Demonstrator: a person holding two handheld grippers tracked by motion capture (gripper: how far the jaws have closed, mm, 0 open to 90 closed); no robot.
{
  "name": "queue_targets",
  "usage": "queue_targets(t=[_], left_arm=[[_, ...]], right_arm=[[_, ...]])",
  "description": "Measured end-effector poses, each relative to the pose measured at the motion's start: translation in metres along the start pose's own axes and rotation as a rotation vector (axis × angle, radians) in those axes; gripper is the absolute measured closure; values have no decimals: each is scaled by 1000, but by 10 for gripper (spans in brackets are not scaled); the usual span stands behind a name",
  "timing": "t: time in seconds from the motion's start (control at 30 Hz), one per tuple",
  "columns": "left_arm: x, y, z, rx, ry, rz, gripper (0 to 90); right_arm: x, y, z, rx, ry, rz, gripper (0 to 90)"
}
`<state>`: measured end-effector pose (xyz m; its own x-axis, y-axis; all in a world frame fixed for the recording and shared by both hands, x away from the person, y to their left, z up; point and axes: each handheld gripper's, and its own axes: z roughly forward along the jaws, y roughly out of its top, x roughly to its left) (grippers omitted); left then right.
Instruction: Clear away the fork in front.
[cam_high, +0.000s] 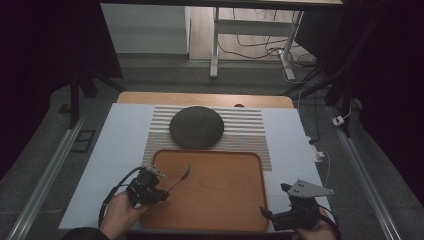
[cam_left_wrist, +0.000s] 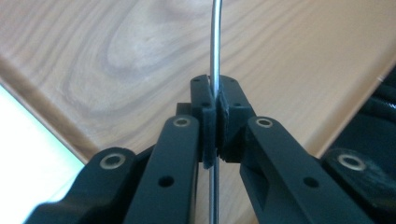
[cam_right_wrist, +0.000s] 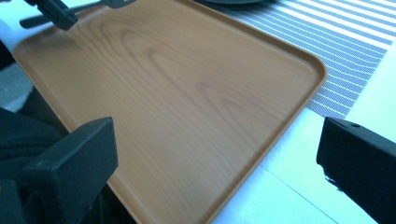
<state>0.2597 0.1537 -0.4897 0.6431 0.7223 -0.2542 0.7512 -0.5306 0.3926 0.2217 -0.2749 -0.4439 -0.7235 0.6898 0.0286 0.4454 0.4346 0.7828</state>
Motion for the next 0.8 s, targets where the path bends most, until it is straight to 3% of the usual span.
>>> queue_targets(t=[0.2, 0.4, 0.53, 0.63, 0.8], left_arm=[[4, 3, 14, 56, 5, -73, 858], [6, 3, 20, 94, 25, -83, 852], [9, 2, 20, 86, -1, -96, 835], [11, 0, 18, 78, -19, -102, 766], [12, 4, 5, 6, -16, -81, 732]], right_arm=[[4, -4, -4, 22, -35, -27, 0], [3, -8, -7, 33, -43, -26, 0], [2, -9, -8, 38, -50, -22, 0], [1, -11, -9, 42, -54, -6, 0], [-2, -13, -13, 37, -59, 31, 0]])
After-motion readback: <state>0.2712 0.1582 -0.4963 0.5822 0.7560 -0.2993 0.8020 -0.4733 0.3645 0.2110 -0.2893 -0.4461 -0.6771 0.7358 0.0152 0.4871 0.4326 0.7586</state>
